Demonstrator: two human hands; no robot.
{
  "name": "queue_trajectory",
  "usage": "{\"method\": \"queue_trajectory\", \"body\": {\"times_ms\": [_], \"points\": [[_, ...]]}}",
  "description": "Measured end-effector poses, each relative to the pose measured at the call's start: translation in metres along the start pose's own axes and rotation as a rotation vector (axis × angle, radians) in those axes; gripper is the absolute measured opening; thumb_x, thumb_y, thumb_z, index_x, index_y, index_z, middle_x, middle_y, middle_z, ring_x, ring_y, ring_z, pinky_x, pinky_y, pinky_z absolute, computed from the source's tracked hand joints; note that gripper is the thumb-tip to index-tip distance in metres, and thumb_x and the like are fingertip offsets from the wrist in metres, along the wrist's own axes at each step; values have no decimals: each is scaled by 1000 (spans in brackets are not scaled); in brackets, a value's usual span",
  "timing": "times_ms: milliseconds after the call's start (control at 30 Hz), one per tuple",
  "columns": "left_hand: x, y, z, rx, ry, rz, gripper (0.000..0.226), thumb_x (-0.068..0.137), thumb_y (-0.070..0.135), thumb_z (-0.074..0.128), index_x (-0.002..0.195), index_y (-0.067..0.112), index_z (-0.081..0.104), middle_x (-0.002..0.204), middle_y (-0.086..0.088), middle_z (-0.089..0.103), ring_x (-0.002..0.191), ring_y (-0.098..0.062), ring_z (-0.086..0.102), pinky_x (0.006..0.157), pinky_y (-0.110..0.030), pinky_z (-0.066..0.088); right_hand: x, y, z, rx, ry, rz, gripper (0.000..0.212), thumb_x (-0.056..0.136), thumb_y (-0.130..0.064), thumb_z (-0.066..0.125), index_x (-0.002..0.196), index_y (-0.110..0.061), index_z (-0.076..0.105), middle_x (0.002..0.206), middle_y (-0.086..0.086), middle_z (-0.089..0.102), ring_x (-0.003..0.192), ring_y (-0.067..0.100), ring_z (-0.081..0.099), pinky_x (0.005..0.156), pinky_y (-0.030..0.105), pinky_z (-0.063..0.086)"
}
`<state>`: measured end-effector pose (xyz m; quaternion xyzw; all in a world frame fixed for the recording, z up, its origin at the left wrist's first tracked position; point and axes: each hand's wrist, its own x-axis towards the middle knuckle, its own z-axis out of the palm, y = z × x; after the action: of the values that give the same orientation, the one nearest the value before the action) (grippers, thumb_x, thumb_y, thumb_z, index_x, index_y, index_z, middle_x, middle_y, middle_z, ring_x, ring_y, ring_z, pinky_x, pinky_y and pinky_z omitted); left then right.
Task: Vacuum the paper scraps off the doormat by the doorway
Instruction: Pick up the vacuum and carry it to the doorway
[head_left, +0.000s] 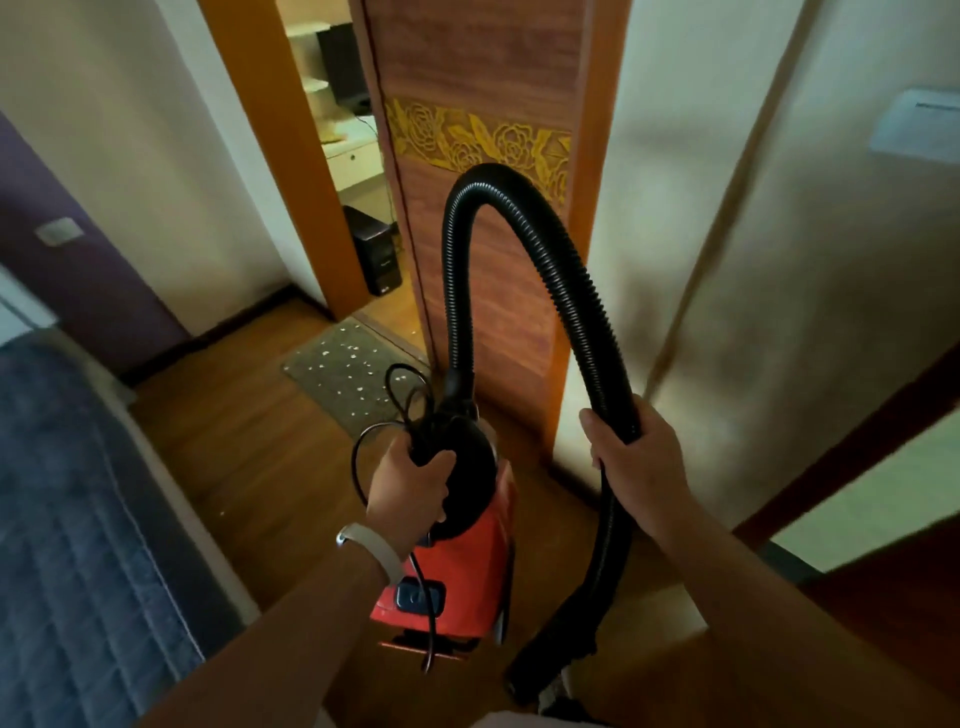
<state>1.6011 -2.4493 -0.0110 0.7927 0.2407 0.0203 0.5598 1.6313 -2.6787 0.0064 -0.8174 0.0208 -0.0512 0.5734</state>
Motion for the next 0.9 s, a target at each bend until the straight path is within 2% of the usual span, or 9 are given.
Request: {"method": "queue_trajectory", "body": {"times_ms": [200,367,467,533,667,800,900], "points": [[56,27,2,-37,162,-34,11,92,15,63,96,20,54,65,-10,59,41,-15,50,37,-23,41,92,-2,26,33,-154,-74,13,91,-34,67,86,-26,58,62,-2,62,50,3,58,51,16,46],[74,23,-10,-134,311,-85,10,92,14,64,93,16,55,62,-8,57,40,-14,50,40,-26,43,137,-15,64,24,-299,-173,15,92,-33,68,92,-20,61,68,8,64,59,17,62,53,16,48],[91,23,-25,-186,370,-125,10,93,15,64,97,14,55,65,-9,57,43,-16,51,40,-26,45,159,-26,94,-5,-394,-197,25,87,-46,68,86,-22,60,68,7,64,58,14,62,52,20,48],[104,19,-36,-211,405,-148,9,92,13,64,96,13,55,64,-9,57,45,-17,50,41,-27,45,174,-32,117,-7,-443,-158,30,83,-52,67,82,-23,60,68,5,64,56,9,61,50,16,46],[136,5,-61,-221,469,-196,8,90,14,65,93,14,58,61,-7,56,42,-15,50,41,-27,45,194,-46,168,11,-490,-162,22,88,-42,68,82,-22,61,69,1,63,56,4,59,53,12,45],[183,-9,-97,-227,487,-218,8,90,13,64,92,12,56,61,-10,57,39,-16,48,38,-25,43,216,-64,223,70,-489,-174,32,89,-39,69,72,-13,59,59,-1,60,48,2,55,49,9,41],[226,-21,-131,-237,484,-225,10,90,13,64,91,9,54,60,-10,55,39,-18,47,38,-26,41,235,-78,273,78,-493,-162,28,91,-28,70,73,-10,59,57,3,59,46,4,55,48,9,40]]}}
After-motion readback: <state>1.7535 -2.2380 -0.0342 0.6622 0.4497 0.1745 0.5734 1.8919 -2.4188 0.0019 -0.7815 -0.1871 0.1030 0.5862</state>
